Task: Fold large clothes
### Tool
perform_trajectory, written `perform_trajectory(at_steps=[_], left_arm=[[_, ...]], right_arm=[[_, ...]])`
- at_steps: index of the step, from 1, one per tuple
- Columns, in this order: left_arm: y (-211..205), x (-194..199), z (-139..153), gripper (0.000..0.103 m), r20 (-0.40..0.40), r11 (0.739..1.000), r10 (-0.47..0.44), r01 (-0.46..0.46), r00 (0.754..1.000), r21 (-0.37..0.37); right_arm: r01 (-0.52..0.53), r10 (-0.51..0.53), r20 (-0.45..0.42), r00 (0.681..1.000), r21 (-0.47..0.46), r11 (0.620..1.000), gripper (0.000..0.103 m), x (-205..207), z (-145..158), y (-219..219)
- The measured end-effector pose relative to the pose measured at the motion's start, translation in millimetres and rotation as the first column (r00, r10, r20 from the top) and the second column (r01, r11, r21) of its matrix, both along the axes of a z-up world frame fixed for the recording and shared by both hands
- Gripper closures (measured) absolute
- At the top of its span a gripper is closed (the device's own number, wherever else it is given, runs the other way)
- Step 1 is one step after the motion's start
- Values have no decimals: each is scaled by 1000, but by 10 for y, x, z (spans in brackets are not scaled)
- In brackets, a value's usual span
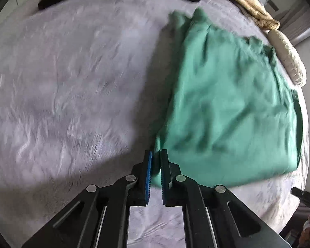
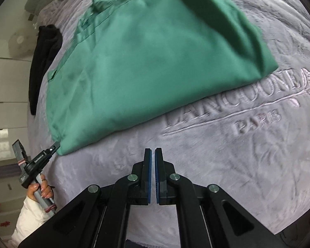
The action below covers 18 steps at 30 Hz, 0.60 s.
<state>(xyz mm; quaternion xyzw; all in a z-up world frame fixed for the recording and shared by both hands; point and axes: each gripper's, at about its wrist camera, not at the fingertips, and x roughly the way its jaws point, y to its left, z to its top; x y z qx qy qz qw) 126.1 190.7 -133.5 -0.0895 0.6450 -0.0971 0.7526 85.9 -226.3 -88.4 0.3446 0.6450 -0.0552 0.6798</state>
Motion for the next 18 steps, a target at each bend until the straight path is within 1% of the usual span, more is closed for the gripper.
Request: perform_trajectory(at_steps=[1, 3, 5, 8, 13, 16, 18], left_arm=[[16, -18, -51, 94, -9, 1000, -1, 1, 1000, -9], [1, -11, -49, 94, 2, 1000, -16, 16, 1000, -1], [-3, -45, 12, 94, 9, 999, -25, 25, 1000, 20], [52, -137, 101, 94, 6, 999, -7, 7, 1000, 34], [217, -375, 278, 94, -23, 999, 22, -21, 1000, 36], [247, -475, 353, 93, -29, 998, 18, -16, 999, 68], [232, -521, 371, 93, -39, 991, 22, -17, 999, 136]], right_arm=[[-4, 4, -7, 1000, 3, 1000, 100, 148, -55, 60], [-9, 9, -23, 1000, 7, 1000, 100, 155, -66, 128], [-14, 14, -30, 999, 7, 1000, 100, 150, -51, 184], [-19, 19, -42, 999, 17, 1000, 100, 178, -46, 293], [-17, 18, -29, 999, 30, 999, 99, 129, 9, 431], [-10, 11, -28, 1000, 42, 999, 99, 125, 19, 551], [-13, 14, -26, 1000, 53, 999, 99, 119, 33, 641]])
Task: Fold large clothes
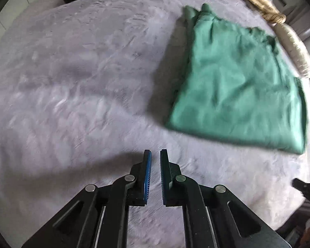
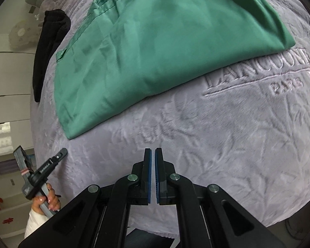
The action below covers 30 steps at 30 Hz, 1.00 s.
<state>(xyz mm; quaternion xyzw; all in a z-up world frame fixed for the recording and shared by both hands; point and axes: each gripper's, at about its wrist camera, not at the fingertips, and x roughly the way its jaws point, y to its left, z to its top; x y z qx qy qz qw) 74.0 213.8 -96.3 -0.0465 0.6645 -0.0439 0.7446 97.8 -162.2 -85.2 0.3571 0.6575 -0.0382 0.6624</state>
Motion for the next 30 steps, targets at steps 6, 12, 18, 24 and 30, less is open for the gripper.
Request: perform_trajectory(at_steps=[6, 12, 18, 24, 30], left_arm=[[4, -90, 11, 93, -23, 1000, -19, 19, 1000, 11], [-146, -125, 3, 81, -45, 996, -90, 90, 995, 5], [-319, -112, 84, 1, 2, 995, -98, 98, 995, 18], [-478, -100, 100, 1, 4, 995, -104, 104, 995, 3], [-421, -47, -13, 1, -73, 994, -95, 91, 993, -52]], right_arm=[[-22, 23, 14, 1000, -27, 999, 37, -20, 98, 229], [-31, 32, 31, 999, -27, 999, 35, 15, 181, 346], [-13, 14, 40, 999, -32, 999, 27, -18, 225, 327], [-5, 5, 29, 1000, -27, 1000, 23, -75, 212, 335], [-2, 6, 76, 997, -54, 999, 11, -110, 280, 351]])
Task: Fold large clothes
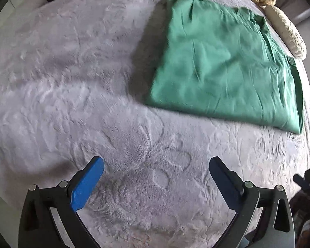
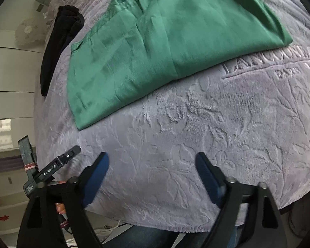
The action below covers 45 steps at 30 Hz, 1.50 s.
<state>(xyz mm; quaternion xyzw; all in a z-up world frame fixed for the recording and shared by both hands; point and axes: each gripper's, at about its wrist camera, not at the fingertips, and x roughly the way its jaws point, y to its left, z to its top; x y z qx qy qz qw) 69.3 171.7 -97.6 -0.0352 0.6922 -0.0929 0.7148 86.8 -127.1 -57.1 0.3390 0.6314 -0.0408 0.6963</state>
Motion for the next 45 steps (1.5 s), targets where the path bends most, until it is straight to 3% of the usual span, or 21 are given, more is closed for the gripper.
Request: perform_trajectory(at_steps=[7, 14, 20, 30, 36, 45], left_arm=[[-55, -11, 24, 1, 22, 999, -32, 31, 999, 25], [-209, 85, -17, 1, 32, 997, -71, 71, 997, 14], [-179, 175, -80, 1, 26, 999, -52, 52, 998, -14], [94, 283, -79, 1, 47, 1000, 9, -10, 999, 9], [32, 317, -68, 1, 52, 1000, 20, -19, 998, -5], [-178, 450, -48, 1, 69, 1000, 14, -14, 998, -10]], right_arm=[[32, -30, -38, 999, 71, 997, 11, -57, -92, 5], [102, -93, -111, 989, 83, 991, 10, -193, -238, -24], [162, -144, -158, 977, 106, 981, 10, -239, -310, -64], [130, -110, -157, 982, 125, 984, 10, -15, -333, -22], [134, -110, -166, 980, 141, 981, 10, 47, -383, -75], [183, -154, -121, 981, 289, 940, 10, 308, -634, -34]])
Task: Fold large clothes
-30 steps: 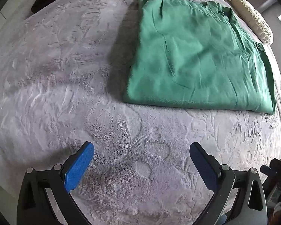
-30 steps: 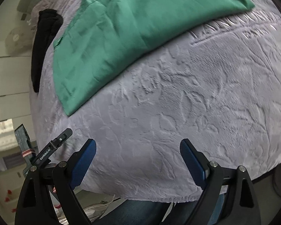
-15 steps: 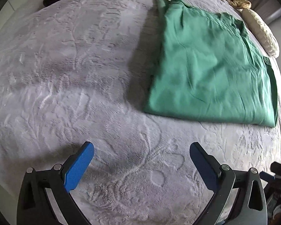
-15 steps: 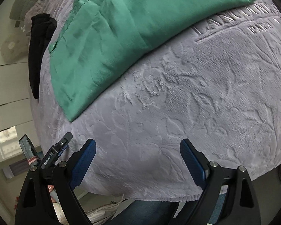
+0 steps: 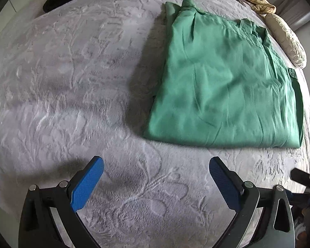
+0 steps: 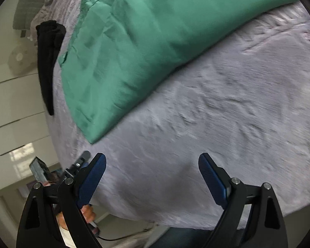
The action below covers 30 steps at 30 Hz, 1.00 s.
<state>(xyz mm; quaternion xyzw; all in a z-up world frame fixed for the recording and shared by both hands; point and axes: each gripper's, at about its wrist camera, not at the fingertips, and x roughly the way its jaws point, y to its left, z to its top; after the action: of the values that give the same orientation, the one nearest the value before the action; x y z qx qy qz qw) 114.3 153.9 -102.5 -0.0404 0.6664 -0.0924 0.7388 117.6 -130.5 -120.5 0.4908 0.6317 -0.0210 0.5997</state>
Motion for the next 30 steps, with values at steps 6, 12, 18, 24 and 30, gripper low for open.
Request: perform_trajectory(at_steps=[6, 12, 18, 24, 30], left_arm=[[-48, 168, -32, 1, 8, 1000, 5, -5, 1000, -2], [-84, 279, -103, 1, 4, 1000, -2, 2, 1000, 3], [-85, 372, -111, 1, 10, 1000, 2, -2, 1000, 11], [-90, 477, -56, 1, 43, 1000, 9, -10, 999, 20], [-74, 655, -65, 1, 43, 999, 20, -18, 999, -48]], right_arm=[[50, -61, 96, 993, 117, 992, 10, 387, -298, 239], [82, -113, 148, 983, 196, 977, 10, 760, -564, 538], [112, -158, 166, 973, 256, 960, 10, 986, -625, 647], [177, -218, 96, 971, 320, 931, 11, 874, -702, 581], [119, -156, 91, 983, 325, 938, 73, 941, -670, 649]])
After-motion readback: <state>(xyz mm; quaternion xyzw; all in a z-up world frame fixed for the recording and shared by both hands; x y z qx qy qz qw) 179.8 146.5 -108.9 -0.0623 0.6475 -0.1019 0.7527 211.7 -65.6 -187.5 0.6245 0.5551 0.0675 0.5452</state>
